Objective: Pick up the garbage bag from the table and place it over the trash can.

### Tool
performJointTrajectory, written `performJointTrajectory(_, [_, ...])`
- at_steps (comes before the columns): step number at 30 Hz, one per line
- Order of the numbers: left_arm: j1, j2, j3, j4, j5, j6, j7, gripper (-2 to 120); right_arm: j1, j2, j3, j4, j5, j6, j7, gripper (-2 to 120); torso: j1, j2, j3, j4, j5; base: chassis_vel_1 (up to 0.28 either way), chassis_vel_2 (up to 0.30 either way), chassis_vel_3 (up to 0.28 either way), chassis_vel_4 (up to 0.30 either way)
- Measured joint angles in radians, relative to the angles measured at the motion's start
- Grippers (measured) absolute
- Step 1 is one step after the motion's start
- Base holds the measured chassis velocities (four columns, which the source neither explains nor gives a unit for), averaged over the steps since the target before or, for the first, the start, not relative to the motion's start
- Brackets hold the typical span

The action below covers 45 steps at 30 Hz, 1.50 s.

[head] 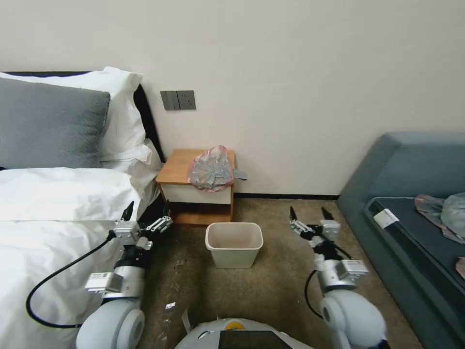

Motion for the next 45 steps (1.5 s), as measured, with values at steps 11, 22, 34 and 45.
performJointTrajectory(11, [0.012, 0.025, -0.001, 0.002, 0.004, 0.015, 0.005, 100, -0.008, -0.013, 0.015, 0.076, 0.171, -0.118, 0.045, 100, 0.0, 0.0, 0.0, -0.0002, 0.0003, 0.0, 0.0, 0.0, 0.0])
performJointTrajectory(22, [0.02, 0.056, -0.016, 0.006, -0.037, 0.013, -0.024, 100, 0.094, -0.066, -0.015, -0.001, 0.543, -0.163, 0.088, 100, 0.0, 0.0, 0.0, -0.0001, 0.0002, 0.0, 0.0, 0.0, 0.0])
performJointTrajectory(34, [0.011, 0.107, -0.001, 0.008, -0.057, -0.004, -0.03, 100, 0.359, -0.172, -0.025, -0.207, 1.289, -0.21, 0.324, 100, 0.0, 0.0, 0.0, 0.0, 0.0005, 0.0, 0.0, 0.0, 0.0])
performJointTrajectory(45, [0.023, 0.068, -0.013, 0.008, -0.033, -0.032, -0.039, 100, 0.571, -0.229, -0.122, -0.423, 1.386, -0.214, 0.28, 100, 0.0, 0.0, 0.0, -0.0003, 0.0001, 0.0, 0.0, 0.0, 0.0])
